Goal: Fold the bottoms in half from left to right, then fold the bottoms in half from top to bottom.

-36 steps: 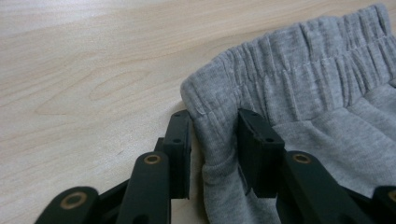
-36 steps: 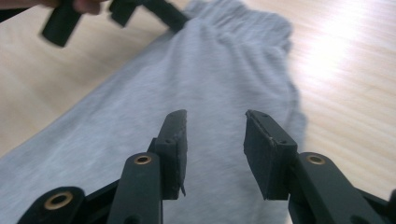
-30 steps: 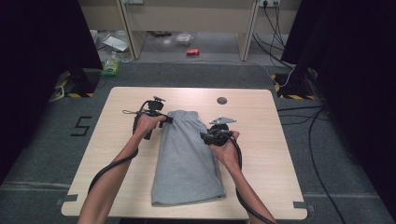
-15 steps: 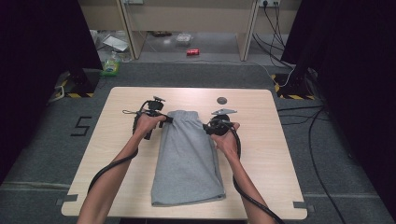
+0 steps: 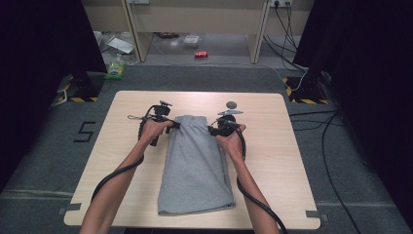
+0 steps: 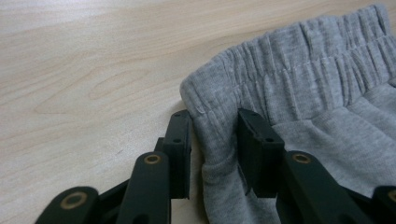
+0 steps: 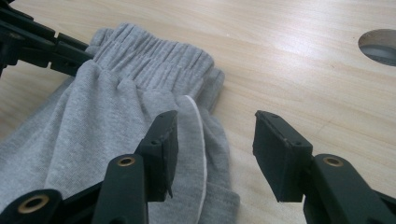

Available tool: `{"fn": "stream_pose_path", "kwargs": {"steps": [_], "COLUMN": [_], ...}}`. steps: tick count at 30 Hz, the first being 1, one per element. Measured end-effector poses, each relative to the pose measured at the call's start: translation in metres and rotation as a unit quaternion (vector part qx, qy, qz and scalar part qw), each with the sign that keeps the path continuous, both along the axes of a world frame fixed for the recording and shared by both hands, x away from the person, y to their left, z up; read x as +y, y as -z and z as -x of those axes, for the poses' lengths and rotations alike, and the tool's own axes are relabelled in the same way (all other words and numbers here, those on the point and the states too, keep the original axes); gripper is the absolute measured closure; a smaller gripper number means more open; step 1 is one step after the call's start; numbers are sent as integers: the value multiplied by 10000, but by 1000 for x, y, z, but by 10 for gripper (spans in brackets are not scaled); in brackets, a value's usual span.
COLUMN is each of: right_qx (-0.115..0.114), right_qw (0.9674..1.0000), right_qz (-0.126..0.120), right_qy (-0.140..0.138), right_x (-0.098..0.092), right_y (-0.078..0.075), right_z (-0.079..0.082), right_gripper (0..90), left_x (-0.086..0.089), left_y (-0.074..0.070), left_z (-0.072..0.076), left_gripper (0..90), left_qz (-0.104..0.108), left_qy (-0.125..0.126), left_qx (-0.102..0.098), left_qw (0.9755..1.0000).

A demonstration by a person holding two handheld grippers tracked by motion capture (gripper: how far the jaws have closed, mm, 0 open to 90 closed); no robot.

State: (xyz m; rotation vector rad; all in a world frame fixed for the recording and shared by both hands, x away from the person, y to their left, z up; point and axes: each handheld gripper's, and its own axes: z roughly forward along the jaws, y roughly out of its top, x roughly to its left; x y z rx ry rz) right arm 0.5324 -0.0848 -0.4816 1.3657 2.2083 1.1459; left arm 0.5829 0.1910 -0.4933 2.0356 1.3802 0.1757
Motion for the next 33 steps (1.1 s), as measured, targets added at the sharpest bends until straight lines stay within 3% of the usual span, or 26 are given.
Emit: {"fn": "stream_pose_path", "kwargs": {"steps": [13, 20, 27, 33], "right_qx": [0, 122, 396, 496], "right_qw": [9999, 9999, 9991, 9984], "right_qz": [-89, -25, 145, 261], "right_qy": [74, 38, 65, 64], "right_x": [7, 18, 26, 31], "right_y": [-6, -5, 6, 11], "right_z": [-11, -19, -29, -31], "right_gripper": [465, 441, 453, 457], "left_x": [0, -1, -1, -1], "left_y": [0, 0, 0, 0], "left_z": [1, 0, 0, 1], "left_gripper": [656, 657, 658, 658], "left_qz": [-6, -33, -13, -23], "left_qy": [-21, -19, -17, -11], "left_qx": [-9, -5, -5, -8], "left_qw": [10000, 10000, 10000, 10000]}}
